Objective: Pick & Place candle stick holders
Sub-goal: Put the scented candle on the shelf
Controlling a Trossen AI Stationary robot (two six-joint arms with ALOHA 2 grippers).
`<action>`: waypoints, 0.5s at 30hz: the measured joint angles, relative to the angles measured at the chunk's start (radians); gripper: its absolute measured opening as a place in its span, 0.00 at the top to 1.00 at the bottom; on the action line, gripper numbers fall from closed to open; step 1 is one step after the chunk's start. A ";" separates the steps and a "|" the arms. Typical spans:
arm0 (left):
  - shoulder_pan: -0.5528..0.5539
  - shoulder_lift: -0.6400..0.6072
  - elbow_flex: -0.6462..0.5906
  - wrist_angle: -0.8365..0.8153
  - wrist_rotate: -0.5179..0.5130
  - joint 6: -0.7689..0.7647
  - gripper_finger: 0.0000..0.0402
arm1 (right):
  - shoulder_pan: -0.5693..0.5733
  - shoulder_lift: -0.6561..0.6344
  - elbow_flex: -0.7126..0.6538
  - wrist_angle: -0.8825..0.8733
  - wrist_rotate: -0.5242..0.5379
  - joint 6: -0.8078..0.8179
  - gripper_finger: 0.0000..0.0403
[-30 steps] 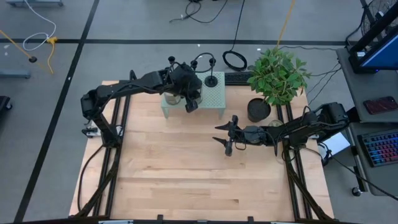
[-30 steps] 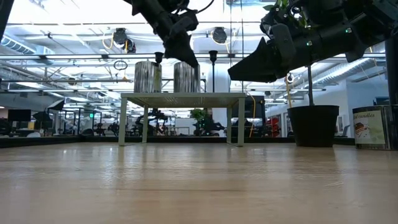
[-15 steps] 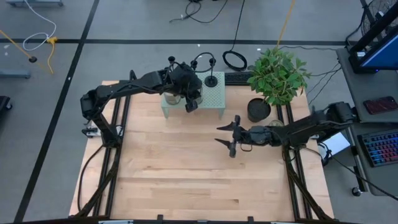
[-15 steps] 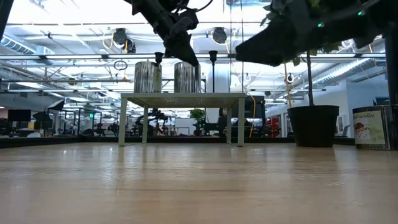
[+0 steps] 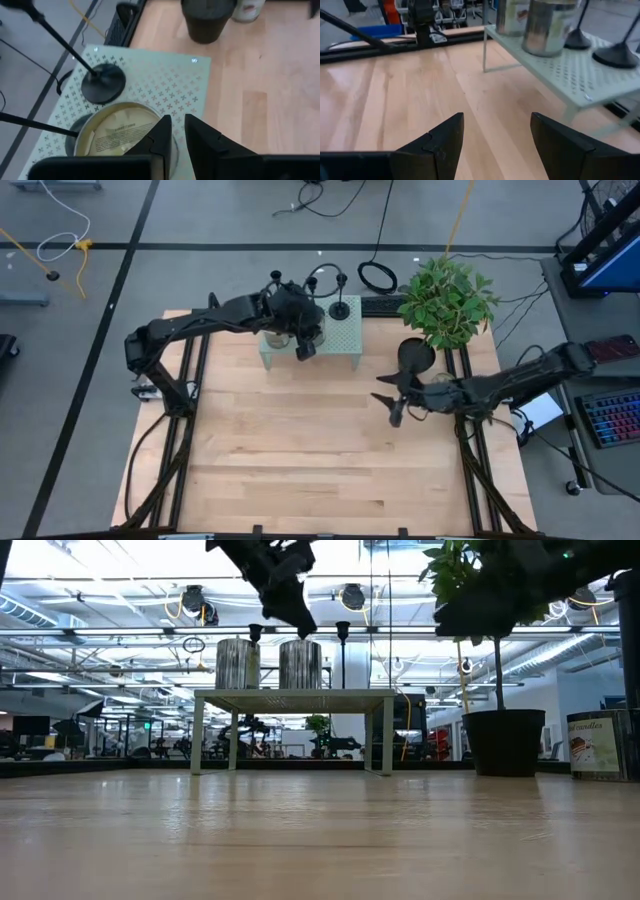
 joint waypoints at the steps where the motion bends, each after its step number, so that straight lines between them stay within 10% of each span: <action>1: -0.003 -0.010 0.000 0.002 0.000 0.000 0.84 | 0.000 -0.023 0.000 -0.035 -0.001 0.011 0.45; 15: -0.078 -0.177 0.000 -0.001 -0.074 0.001 0.77 | -0.044 -0.227 0.001 -0.658 0.024 0.312 0.45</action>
